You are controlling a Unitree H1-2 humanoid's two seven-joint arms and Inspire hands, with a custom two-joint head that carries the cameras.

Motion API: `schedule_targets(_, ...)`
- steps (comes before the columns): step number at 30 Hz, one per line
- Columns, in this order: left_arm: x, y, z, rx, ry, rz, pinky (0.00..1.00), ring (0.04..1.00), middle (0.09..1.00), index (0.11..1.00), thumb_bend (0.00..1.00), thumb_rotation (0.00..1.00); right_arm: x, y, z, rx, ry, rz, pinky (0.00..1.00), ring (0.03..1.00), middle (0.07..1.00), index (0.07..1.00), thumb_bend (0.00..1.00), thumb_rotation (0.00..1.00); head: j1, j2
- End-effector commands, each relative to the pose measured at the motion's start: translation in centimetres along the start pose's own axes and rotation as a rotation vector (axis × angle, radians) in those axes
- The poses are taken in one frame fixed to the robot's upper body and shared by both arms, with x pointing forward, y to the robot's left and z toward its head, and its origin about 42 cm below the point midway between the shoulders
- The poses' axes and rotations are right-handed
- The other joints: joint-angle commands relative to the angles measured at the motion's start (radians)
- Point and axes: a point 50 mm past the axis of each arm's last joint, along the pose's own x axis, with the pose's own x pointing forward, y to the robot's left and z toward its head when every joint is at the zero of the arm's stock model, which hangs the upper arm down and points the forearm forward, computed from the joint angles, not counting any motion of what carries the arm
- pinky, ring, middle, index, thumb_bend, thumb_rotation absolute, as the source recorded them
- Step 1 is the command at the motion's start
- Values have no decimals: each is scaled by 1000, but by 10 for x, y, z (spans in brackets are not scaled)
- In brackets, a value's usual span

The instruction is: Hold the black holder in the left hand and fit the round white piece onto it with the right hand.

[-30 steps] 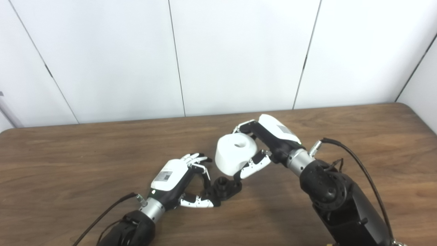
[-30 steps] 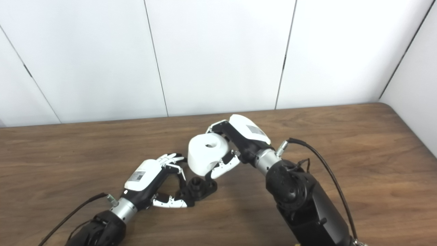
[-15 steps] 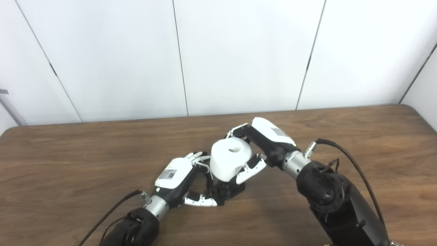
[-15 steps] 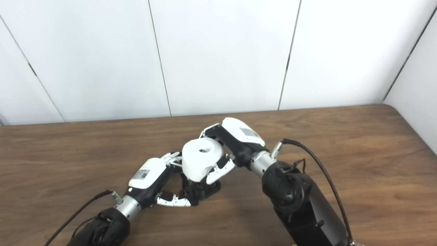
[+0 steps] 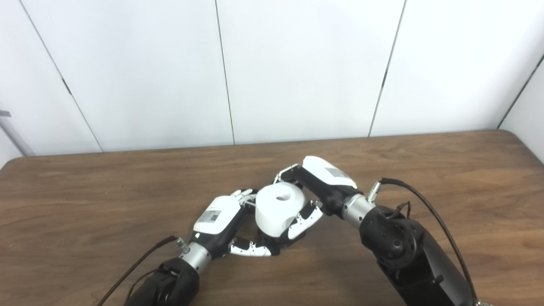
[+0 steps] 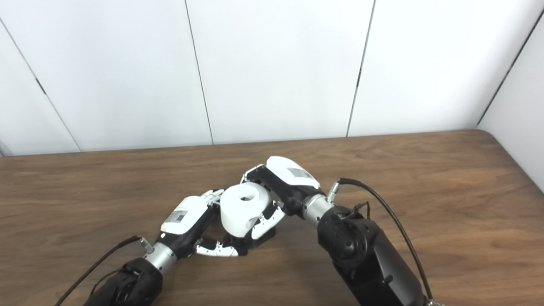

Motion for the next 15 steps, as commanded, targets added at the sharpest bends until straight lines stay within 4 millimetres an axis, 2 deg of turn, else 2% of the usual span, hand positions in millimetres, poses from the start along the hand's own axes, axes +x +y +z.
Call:
schedule_targets(1, -19, -30, -12, 51, 83, -178, 954, 932, 860, 485, 524, 55, 3, -14, 9, -36, -66, -49, 654, 715, 721, 480, 522, 130, 0, 1)
schedule_targets(6, -21, -29, -12, 47, 84, -174, 950, 931, 857, 485, 524, 55, 5, -15, 2, -52, -65, -45, 640, 717, 723, 480, 522, 130, -2, 6)
schedule_targets(15, -24, -28, -15, 60, 83, -176, 946, 927, 854, 485, 524, 55, 4, -26, 2, -58, -57, -72, 632, 720, 726, 481, 521, 131, -10, 11)
